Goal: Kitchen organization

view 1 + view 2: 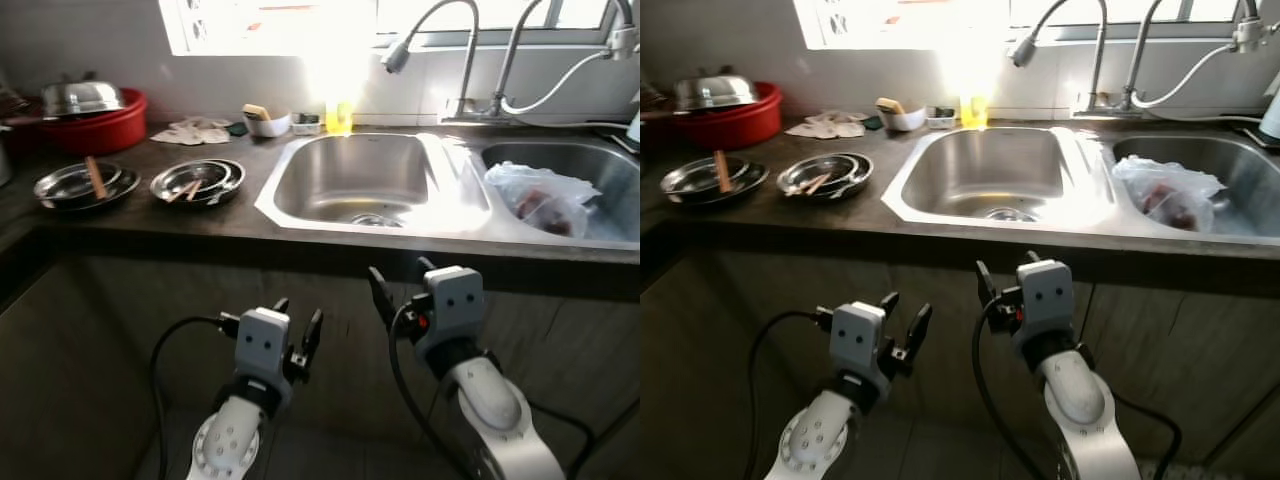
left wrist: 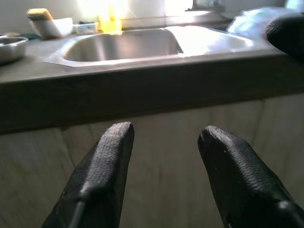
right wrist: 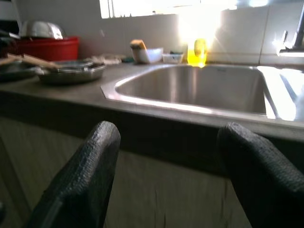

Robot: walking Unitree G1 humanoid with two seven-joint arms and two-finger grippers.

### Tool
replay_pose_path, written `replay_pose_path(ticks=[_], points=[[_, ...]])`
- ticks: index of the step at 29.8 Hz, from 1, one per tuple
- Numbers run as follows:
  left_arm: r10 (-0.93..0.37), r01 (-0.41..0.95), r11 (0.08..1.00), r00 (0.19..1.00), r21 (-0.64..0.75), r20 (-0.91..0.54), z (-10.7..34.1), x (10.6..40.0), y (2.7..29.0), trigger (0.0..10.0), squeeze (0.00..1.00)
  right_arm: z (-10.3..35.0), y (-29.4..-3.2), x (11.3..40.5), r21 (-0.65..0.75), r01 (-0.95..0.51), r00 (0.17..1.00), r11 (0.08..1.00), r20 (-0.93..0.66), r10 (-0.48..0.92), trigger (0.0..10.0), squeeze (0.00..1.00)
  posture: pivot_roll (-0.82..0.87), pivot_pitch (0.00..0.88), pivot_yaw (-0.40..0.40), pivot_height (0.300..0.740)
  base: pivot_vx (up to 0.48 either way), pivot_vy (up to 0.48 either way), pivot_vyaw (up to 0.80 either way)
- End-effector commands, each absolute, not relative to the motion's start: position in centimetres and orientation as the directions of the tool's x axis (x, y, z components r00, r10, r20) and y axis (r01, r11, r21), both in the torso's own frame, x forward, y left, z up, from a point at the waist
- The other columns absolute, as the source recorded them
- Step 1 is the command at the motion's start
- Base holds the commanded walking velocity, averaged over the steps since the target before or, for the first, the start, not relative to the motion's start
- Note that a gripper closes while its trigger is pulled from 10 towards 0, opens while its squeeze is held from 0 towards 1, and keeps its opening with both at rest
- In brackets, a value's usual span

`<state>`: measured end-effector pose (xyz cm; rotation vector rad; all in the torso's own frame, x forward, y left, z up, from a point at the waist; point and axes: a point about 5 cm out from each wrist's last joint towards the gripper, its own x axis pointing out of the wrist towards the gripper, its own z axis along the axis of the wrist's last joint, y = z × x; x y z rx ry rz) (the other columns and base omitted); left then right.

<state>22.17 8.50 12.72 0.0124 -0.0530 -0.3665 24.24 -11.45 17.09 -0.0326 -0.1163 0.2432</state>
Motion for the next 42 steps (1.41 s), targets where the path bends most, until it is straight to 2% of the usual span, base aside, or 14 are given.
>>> replay_pose_path(ticks=[1,26,42], points=[[-0.363,0.362,0.932,0.930,0.037,0.059,13.06,22.30,8.46,10.0,0.00,17.34,-11.45,24.34,-0.038,-0.224,0.967,0.974,0.120,0.227,10.0,0.00,0.03,0.036,0.040,0.740,-0.281,0.000,0.00],[-0.358,0.358,0.934,0.931,0.025,0.071,13.16,22.30,8.18,10.0,0.00,17.16,-11.30,24.33,-0.045,-0.234,0.966,0.971,0.104,0.238,10.0,0.00,0.04,0.045,0.024,0.740,-0.265,0.000,0.00],[-0.332,0.331,0.943,0.940,0.029,0.078,13.36,22.59,8.49,10.0,0.00,16.90,-11.29,24.32,-0.057,-0.234,0.967,0.970,0.086,0.239,10.0,0.00,0.03,0.047,0.026,0.740,0.000,0.000,0.00]])
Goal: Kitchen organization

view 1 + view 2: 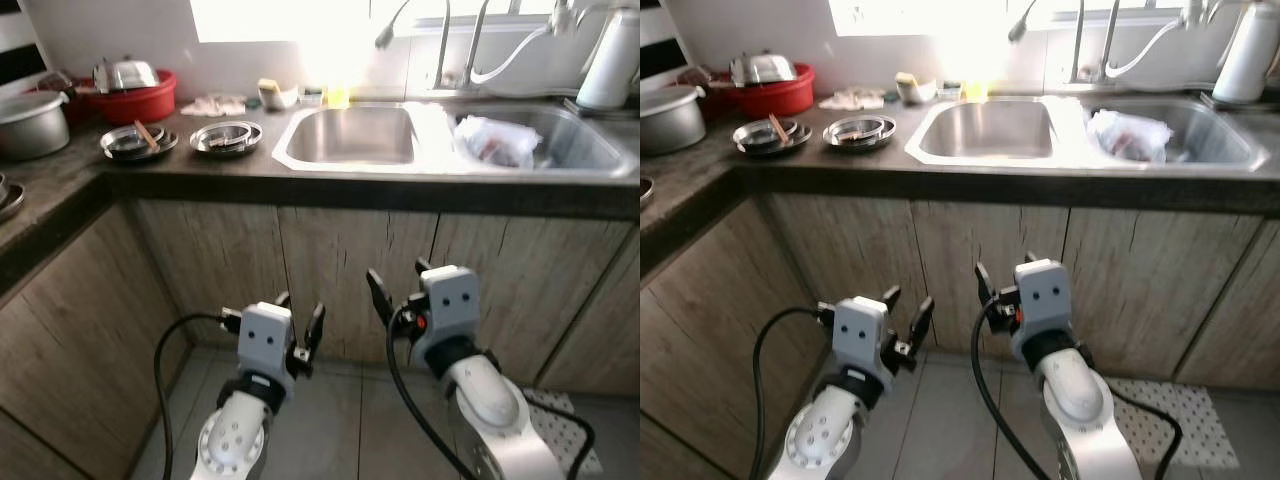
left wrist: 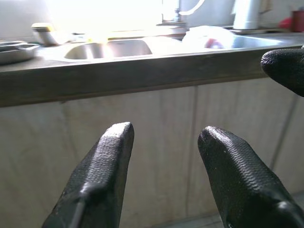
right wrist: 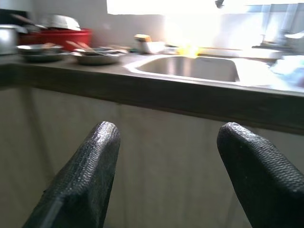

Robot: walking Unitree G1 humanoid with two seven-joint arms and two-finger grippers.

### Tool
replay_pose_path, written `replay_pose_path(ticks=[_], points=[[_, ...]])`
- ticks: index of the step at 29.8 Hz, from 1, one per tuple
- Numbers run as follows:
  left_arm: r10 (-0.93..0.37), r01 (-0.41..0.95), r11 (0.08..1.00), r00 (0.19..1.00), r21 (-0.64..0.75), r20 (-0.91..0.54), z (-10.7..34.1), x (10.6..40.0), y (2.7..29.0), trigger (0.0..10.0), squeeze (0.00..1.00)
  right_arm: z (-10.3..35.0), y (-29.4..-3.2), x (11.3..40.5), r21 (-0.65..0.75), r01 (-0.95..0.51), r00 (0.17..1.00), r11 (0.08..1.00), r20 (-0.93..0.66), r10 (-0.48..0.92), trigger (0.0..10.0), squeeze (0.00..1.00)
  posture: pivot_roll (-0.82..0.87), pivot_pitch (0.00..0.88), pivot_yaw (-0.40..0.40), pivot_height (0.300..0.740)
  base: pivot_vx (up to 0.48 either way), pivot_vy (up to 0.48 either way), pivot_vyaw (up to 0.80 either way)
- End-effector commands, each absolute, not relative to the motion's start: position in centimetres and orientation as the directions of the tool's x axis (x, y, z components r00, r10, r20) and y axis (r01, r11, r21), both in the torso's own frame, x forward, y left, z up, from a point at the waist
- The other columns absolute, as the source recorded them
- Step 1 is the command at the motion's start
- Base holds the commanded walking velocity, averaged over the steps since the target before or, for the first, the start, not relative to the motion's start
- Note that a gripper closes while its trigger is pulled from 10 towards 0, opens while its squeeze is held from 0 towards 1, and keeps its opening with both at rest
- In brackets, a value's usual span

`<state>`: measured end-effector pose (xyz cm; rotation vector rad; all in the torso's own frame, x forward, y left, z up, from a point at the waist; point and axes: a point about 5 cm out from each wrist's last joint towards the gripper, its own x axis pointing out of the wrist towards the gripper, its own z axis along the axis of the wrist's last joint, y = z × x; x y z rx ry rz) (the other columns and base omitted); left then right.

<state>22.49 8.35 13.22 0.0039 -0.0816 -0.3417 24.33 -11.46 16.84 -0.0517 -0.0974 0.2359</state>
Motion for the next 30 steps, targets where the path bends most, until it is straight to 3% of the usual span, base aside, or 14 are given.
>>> replay_pose_path(ticks=[1,7,30], points=[[-0.332,0.331,0.943,0.940,0.029,0.077,13.37,22.60,8.50,10.0,0.00,16.89,-11.24,24.29,-0.056,-0.237,0.967,0.970,0.085,0.241,10.0,0.00,0.03,0.046,0.025,0.740,0.000,0.000,0.00],[-0.337,0.335,0.942,0.938,0.034,0.079,13.40,22.59,8.53,10.0,0.00,16.94,-11.05,24.24,-0.069,-0.249,0.963,0.966,0.088,0.255,10.0,0.00,0.03,0.046,0.027,0.740,0.000,0.000,0.09],[-0.341,0.339,0.940,0.936,0.041,0.085,13.51,22.67,8.56,10.0,0.00,17.01,-10.91,24.44,-0.079,-0.257,0.960,0.963,0.092,0.264,10.0,0.00,0.04,0.049,0.028,0.740,0.344,0.000,0.80]])
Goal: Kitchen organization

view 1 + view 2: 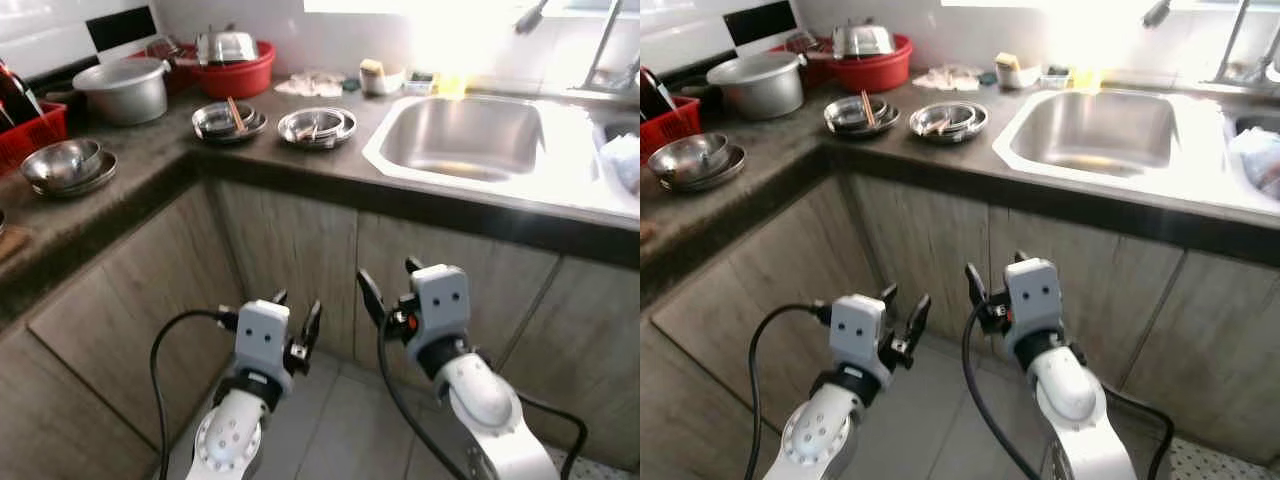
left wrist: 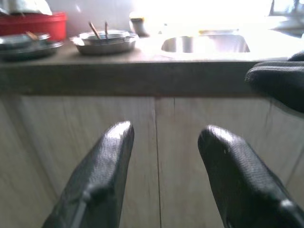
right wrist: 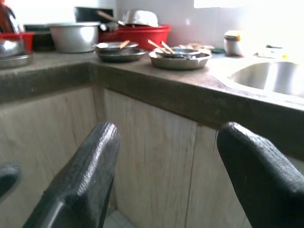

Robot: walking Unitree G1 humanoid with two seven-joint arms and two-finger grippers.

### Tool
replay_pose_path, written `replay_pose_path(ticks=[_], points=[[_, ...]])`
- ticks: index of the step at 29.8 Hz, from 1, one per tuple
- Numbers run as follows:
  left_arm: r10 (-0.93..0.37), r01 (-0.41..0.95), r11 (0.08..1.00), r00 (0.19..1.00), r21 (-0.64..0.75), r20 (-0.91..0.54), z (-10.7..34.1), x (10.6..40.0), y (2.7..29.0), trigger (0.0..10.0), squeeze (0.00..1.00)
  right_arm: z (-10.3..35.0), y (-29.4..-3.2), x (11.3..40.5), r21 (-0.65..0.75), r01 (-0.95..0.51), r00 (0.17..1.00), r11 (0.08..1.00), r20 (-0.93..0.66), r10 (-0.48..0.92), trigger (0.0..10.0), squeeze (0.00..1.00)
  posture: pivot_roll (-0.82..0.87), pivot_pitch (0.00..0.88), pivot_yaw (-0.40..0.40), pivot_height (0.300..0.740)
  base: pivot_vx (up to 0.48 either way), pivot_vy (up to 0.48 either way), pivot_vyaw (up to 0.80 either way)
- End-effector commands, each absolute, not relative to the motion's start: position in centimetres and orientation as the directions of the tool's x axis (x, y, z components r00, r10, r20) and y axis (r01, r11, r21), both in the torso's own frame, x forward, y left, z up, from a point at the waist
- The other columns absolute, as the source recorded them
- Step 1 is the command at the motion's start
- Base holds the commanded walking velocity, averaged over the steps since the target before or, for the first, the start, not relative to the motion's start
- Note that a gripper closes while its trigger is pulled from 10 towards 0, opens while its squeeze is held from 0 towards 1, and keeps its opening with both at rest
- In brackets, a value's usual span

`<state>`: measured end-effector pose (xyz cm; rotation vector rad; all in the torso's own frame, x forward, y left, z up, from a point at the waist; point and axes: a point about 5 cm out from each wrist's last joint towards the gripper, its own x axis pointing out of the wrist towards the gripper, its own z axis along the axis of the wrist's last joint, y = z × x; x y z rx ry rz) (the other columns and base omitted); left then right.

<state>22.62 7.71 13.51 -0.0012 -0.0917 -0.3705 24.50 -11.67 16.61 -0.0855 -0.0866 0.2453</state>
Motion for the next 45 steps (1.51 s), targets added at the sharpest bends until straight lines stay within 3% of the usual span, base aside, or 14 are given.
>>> replay_pose_path(ticks=[1,36,45], points=[[-0.342,0.339,0.940,0.936,0.042,0.085,13.5,22.7,8.6,10.0,0.00,17.0,-10.9,24.4,-0.079,-0.257,0.960,0.963,0.092,0.264,10.0,0.00,0.04,0.049,0.029,0.740,0.390,0.000,0.80],[-0.344,0.342,0.939,0.934,0.045,0.091,13.5,22.9,8.5,10.0,0.00,17.6,-10.6,25.2,-0.096,-0.296,0.944,0.951,0.122,0.306,10.0,0.00,0.03,0.015,0.025,0.740,0.380,0.000,0.80],[-0.336,0.333,0.942,0.937,0.045,0.093,13.6,23.2,8.6,10.0,0.00,18.2,-9.9,25.5,-0.105,-0.419,0.893,0.902,0.133,0.431,10.0,0.00,0.03,0.022,0.030,0.740,0.118,0.000,0.52]])
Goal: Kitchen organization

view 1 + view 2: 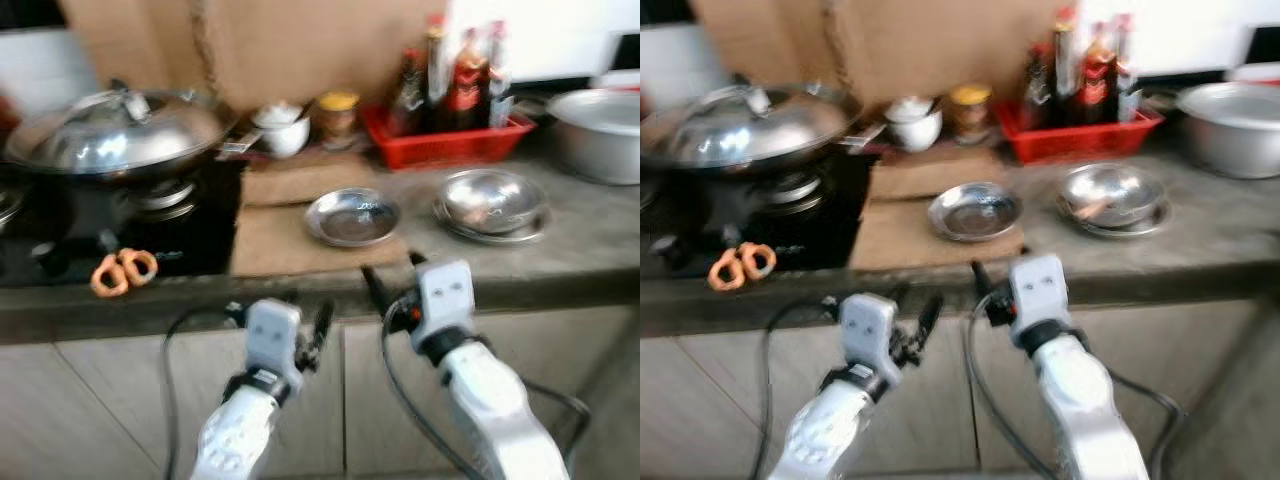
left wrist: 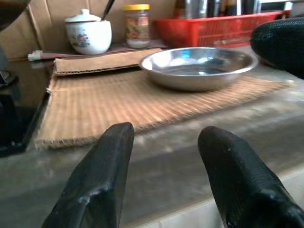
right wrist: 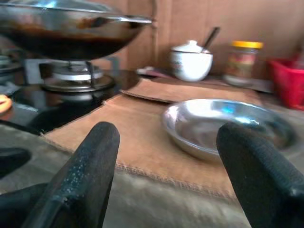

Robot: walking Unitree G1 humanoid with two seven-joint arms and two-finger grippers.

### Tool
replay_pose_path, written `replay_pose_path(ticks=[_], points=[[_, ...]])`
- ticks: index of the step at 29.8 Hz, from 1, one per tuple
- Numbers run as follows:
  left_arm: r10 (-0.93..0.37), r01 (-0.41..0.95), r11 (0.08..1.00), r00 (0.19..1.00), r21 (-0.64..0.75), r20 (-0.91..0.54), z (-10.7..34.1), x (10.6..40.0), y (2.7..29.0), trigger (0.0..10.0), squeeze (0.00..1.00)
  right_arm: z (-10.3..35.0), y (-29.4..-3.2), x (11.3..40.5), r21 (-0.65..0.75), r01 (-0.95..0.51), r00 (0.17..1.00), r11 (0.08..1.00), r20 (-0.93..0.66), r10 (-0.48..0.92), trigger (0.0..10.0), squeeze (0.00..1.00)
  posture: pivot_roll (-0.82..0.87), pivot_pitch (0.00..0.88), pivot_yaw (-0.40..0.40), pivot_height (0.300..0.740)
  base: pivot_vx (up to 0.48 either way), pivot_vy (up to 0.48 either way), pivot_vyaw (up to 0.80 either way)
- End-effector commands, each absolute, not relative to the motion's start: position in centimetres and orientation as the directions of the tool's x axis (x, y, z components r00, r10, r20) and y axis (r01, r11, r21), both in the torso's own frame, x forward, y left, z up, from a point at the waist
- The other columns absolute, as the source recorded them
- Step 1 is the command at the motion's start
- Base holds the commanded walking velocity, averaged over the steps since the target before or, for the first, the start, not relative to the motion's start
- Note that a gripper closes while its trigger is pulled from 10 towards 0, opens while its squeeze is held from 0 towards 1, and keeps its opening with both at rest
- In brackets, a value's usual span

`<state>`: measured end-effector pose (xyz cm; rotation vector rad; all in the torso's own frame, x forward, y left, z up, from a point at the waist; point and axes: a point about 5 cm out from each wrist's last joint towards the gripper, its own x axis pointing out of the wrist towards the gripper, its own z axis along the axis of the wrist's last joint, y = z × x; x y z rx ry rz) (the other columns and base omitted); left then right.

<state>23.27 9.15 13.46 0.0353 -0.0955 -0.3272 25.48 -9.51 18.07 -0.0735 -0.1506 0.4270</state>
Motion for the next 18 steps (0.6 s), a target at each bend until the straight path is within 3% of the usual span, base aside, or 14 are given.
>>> replay_pose_path(ticks=[1,10,17,18], points=[[-0.336,0.333,0.942,0.937,0.045,0.093,13.6,23.2,8.6,10.0,0.00,18.2,-9.8,25.5,-0.105,-0.425,0.890,0.899,0.133,0.436,10.0,0.00,0.03,0.022,0.030,0.740,0.000,0.000,0.00],[-0.334,0.331,0.943,0.938,0.041,0.092,13.5,23.2,8.6,10.0,0.00,18.7,-10.1,26.0,-0.121,-0.437,0.880,0.891,0.146,0.451,10.0,0.00,0.03,0.031,0.027,0.740,0.000,0.000,0.00],[-0.327,0.325,0.945,0.940,0.034,0.100,13.7,23.2,8.6,10.0,0.00,18.8,-10.7,28.7,-0.229,-0.400,0.899,0.887,0.090,0.429,10.0,0.00,0.04,0.040,0.018,0.740,0.000,0.000,0.00],[-0.326,0.324,0.945,0.940,0.034,0.100,13.7,23.2,8.6,10.0,0.00,19.0,-10.6,29.1,-0.227,-0.404,0.898,0.886,0.087,0.432,10.0,0.18,0.04,0.040,0.018,0.740,0.000,0.000,0.00]])
